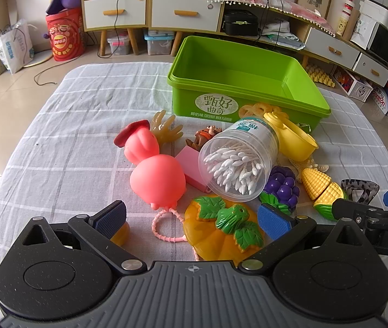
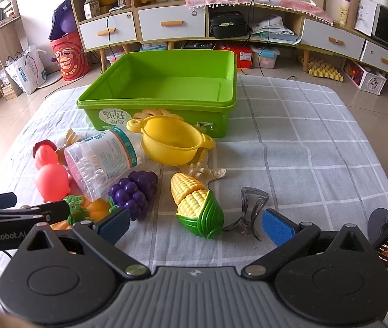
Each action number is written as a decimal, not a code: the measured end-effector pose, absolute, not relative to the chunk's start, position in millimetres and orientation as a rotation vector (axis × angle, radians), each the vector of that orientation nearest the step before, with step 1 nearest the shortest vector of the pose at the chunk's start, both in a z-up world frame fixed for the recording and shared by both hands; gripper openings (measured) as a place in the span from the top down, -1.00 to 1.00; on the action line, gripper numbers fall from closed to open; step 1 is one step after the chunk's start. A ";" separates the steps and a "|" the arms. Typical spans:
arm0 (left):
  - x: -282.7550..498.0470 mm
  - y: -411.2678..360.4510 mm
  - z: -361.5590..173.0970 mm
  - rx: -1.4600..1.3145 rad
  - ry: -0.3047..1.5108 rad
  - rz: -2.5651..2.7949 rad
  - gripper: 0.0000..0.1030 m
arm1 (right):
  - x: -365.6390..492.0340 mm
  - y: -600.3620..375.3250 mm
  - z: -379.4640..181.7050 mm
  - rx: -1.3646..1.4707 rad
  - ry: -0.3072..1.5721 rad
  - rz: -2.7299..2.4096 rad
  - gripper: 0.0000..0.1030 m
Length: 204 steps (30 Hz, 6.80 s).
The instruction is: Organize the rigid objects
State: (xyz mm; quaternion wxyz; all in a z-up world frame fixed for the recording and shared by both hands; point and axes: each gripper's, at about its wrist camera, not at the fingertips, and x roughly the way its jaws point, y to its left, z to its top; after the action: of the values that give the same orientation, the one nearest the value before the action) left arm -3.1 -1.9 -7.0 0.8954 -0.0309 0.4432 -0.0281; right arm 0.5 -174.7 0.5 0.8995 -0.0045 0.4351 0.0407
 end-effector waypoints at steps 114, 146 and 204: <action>35.7 -1.1 0.3 -0.187 0.686 -0.267 -0.54 | 120.7 -226.5 -4.8 0.731 0.954 0.042 -0.11; 126.9 -2.7 26.1 -0.180 0.541 -0.181 -0.53 | 152.0 -222.1 10.2 0.703 0.821 0.122 -0.11; 92.1 2.6 9.7 -0.062 0.622 -0.190 -0.96 | 121.2 -218.0 35.1 0.500 0.804 0.119 -0.46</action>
State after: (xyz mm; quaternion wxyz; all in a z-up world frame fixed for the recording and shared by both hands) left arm 92.1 2.6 9.7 0.9472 -0.0303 0.3053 -0.0934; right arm 121.2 -218.0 35.1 0.8884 0.2405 0.3869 0.0571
